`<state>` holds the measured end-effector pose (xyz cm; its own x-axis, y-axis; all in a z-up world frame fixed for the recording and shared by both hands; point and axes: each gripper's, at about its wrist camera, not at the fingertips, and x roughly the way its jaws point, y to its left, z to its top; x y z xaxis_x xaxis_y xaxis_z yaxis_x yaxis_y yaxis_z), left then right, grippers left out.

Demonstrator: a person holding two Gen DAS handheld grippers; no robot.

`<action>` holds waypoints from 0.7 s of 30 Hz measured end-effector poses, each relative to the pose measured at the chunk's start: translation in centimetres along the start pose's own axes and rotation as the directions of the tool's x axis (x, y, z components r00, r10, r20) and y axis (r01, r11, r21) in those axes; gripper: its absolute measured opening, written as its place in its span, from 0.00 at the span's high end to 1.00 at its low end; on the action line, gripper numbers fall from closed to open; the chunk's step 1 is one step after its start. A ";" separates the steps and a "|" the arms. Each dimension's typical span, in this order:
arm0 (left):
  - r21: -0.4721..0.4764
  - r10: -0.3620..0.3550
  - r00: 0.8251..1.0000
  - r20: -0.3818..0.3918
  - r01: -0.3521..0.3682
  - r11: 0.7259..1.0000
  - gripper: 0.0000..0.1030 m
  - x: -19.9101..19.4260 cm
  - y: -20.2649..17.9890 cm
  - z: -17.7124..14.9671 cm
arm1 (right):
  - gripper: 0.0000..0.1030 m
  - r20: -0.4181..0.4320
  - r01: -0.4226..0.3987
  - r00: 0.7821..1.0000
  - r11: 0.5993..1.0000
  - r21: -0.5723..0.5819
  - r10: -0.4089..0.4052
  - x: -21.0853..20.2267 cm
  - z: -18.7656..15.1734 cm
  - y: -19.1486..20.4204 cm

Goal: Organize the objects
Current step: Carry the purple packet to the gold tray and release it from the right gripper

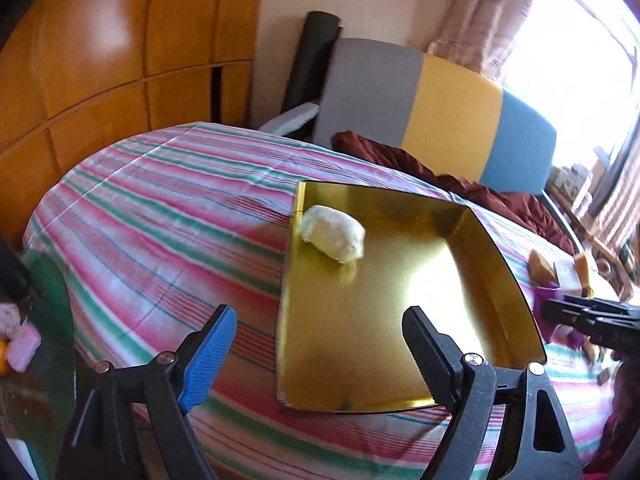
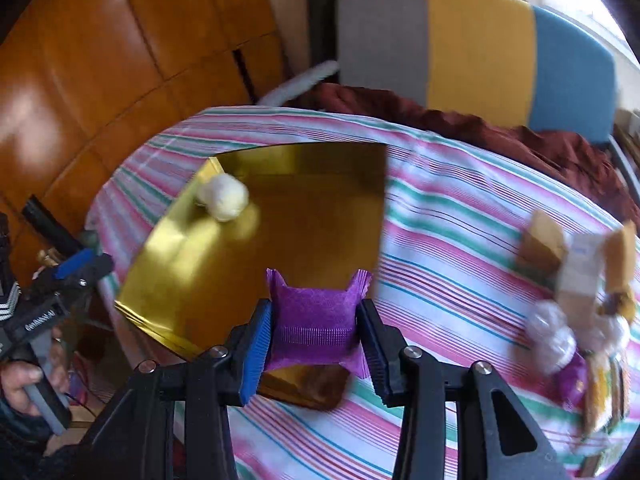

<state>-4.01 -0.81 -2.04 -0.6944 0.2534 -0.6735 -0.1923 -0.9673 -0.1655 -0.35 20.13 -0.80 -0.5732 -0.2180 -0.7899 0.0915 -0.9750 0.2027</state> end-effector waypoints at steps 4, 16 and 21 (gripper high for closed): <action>-0.048 0.035 0.999 0.012 -0.035 0.998 0.16 -0.5 2.3 0.0 | 0.58 -0.045 -0.063 0.997 0.997 -0.047 0.061 3.1 1.3 4.4; -0.141 0.092 0.996 -0.005 -0.092 0.986 0.16 -0.5 6.7 -1.0 | 0.49 -0.185 -0.161 0.971 0.986 -0.029 0.153 11.1 1.2 11.8; -0.141 0.096 0.995 -0.013 -0.097 0.985 0.16 -0.2 6.8 -1.1 | 0.35 -0.182 -0.232 0.956 0.973 0.020 0.231 11.1 1.3 12.0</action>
<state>-4.39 -7.47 -3.84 -0.7007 0.1588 -0.6956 -0.0241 -0.9796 -0.1994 -6.72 6.11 -6.42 -0.3783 -0.4420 -0.8134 0.2051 -0.8968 0.3919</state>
